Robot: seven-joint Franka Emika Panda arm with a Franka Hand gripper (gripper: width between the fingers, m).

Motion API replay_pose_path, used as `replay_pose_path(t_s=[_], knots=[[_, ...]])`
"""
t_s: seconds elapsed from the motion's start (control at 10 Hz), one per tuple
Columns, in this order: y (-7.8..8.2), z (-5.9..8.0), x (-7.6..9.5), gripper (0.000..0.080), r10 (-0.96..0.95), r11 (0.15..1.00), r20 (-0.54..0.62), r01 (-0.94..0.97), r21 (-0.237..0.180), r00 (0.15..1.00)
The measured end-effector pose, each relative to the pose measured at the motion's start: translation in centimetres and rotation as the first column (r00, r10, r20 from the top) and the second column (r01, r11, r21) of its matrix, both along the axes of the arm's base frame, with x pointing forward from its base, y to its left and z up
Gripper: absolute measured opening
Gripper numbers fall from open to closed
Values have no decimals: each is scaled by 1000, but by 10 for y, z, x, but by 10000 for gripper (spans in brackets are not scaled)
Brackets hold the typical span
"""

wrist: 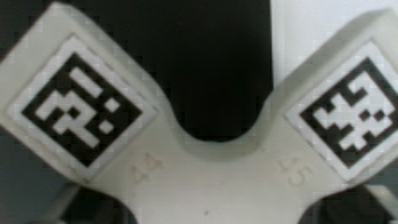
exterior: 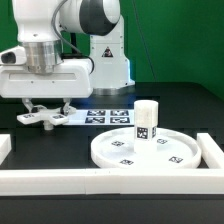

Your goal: Assemble round table

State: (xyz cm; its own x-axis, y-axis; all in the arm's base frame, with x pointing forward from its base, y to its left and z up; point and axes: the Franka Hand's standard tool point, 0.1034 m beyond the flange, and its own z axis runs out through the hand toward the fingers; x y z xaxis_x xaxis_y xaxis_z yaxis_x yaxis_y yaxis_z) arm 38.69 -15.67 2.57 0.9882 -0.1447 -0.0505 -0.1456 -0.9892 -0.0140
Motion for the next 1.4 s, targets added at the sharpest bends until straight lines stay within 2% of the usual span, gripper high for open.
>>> replay_pose_path(t_s=[0.5,0.7,1.0,1.1,1.2,1.3,1.4], knots=[[2,3,4,445,2,1000,-1,-2,7,1000],[15,12,12,445,-26,999,2,26,20,1000],[65,43,22,446,-158,987,30,157,43,987],[89,59,31,446,-192,980,34,190,51,981],[102,66,36,446,-178,982,32,176,62,983],[120,77,45,446,-240,968,9,239,73,971],[143,95,61,446,-260,962,-2,259,83,966]])
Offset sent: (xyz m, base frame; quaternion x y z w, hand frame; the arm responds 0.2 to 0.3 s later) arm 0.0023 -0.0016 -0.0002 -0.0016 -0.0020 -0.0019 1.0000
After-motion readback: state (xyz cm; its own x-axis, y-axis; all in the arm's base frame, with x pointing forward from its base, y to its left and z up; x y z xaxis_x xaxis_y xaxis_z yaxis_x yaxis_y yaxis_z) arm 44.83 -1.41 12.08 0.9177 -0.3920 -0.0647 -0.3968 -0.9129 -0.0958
